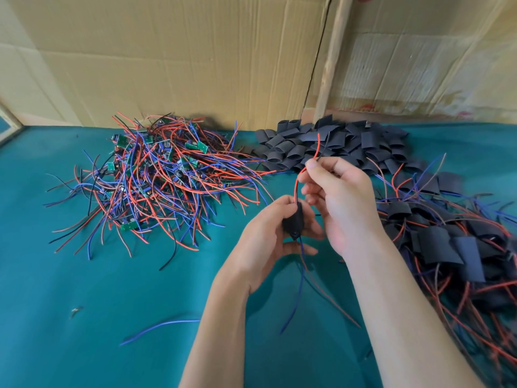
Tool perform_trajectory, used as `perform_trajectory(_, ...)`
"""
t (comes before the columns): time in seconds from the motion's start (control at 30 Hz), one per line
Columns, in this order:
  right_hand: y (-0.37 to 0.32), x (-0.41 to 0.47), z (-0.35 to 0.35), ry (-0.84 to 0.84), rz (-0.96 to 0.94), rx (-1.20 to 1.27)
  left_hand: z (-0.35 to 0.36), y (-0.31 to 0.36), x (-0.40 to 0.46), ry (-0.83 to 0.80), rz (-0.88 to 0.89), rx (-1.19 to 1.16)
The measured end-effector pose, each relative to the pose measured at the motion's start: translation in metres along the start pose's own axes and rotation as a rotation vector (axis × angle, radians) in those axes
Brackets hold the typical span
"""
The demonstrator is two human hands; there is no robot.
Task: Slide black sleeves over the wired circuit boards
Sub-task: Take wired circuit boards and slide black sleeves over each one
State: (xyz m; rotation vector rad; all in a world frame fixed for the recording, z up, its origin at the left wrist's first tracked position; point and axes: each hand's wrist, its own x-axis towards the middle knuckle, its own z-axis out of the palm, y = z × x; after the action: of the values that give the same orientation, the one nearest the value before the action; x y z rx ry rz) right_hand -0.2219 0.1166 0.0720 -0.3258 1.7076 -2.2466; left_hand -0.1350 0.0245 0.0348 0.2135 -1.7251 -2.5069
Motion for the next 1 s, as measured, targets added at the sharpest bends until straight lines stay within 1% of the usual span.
perform_trajectory(0.07, -0.001, 0.0, -0.002, -0.059, -0.014, -0.014, 0.0, -0.004, 0.001, 0.075, 0.018, 0.061)
perform_trajectory(0.1, -0.002, -0.001, -0.002, -0.096, -0.013, -0.021, 0.0, -0.006, 0.002, 0.108, 0.019, 0.052)
perform_trajectory(0.17, -0.001, -0.002, -0.003, -0.158, -0.014, -0.044, 0.001, -0.006, 0.002, 0.143, 0.008, -0.018)
perform_trajectory(0.27, 0.001, -0.003, -0.002, -0.202, -0.033, -0.122, 0.004, 0.001, 0.001, 0.169, -0.009, -0.135)
perform_trajectory(0.37, 0.003, -0.002, -0.002, -0.3, 0.022, -0.212, 0.003, 0.007, 0.0, 0.242, 0.039, -0.318)
perform_trajectory(0.47, 0.006, -0.005, -0.001, -0.415, 0.073, -0.43, -0.003, 0.012, -0.001, 0.322, 0.081, -0.46)
perform_trajectory(0.53, 0.01, -0.007, 0.001, -0.476, 0.152, -0.408, -0.007, 0.014, -0.002, 0.346, 0.09, -0.507)
perform_trajectory(0.6, 0.013, -0.008, 0.002, -0.5, 0.189, -0.373, -0.009, 0.016, -0.003, 0.365, 0.109, -0.547)
perform_trajectory(0.67, 0.015, -0.006, 0.001, -0.493, 0.197, -0.36, -0.009, 0.015, -0.003, 0.371, 0.134, -0.521)
perform_trajectory(0.83, 0.017, -0.006, 0.001, -0.456, 0.196, -0.4, -0.013, 0.013, -0.006, 0.308, 0.219, -0.307)
perform_trajectory(0.93, 0.015, -0.007, 0.002, -0.451, 0.138, -0.459, -0.015, 0.014, -0.007, 0.301, 0.247, -0.253)
perform_trajectory(1.0, 0.013, -0.008, 0.002, -0.447, 0.116, -0.464, -0.015, 0.014, -0.006, 0.329, 0.252, -0.237)
